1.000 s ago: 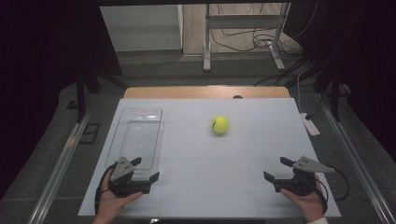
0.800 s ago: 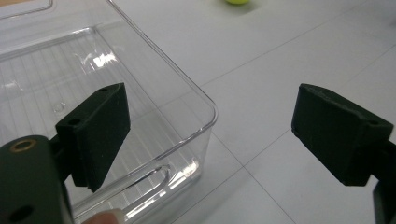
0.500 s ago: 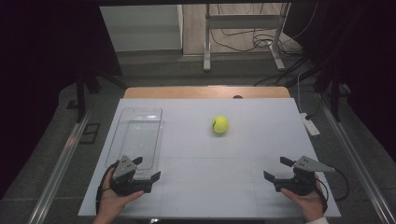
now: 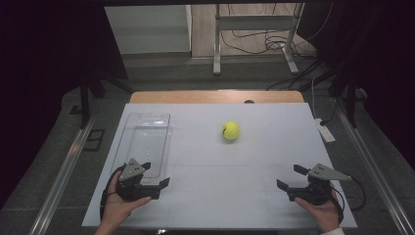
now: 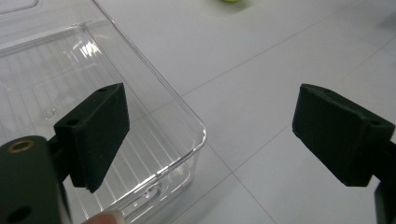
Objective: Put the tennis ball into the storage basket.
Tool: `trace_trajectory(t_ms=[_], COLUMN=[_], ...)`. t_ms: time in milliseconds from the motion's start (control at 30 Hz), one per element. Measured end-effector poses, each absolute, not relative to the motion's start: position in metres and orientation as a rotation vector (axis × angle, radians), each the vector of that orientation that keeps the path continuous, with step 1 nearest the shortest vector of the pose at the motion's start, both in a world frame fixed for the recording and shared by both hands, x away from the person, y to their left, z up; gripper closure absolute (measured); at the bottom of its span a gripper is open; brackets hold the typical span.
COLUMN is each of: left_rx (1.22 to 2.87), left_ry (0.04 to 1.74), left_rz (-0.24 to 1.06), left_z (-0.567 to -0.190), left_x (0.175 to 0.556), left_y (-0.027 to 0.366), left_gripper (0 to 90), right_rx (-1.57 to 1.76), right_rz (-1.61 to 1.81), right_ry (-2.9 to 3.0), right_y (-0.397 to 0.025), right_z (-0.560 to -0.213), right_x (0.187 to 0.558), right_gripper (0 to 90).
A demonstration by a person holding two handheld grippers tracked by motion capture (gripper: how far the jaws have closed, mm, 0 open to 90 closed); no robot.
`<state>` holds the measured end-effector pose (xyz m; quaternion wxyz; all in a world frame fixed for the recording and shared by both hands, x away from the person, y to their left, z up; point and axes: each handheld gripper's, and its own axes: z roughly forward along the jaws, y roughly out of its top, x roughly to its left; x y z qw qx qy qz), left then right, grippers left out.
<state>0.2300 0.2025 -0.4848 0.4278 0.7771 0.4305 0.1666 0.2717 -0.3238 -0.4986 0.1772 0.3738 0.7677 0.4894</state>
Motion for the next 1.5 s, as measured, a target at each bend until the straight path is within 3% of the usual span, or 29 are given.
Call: trace_trajectory(t_ms=[1500], left_rx=[2.011], left_ry=[1.022], left_rz=[0.352], left_z=[-0.470], left_x=[0.257], left_y=[0.174], left_gripper=[11.8], right_rx=[1.061], right_rz=[1.376], right_ry=[2.180], right_y=[-0.325], right_z=[-0.501], right_x=[0.271], right_gripper=[9.0])
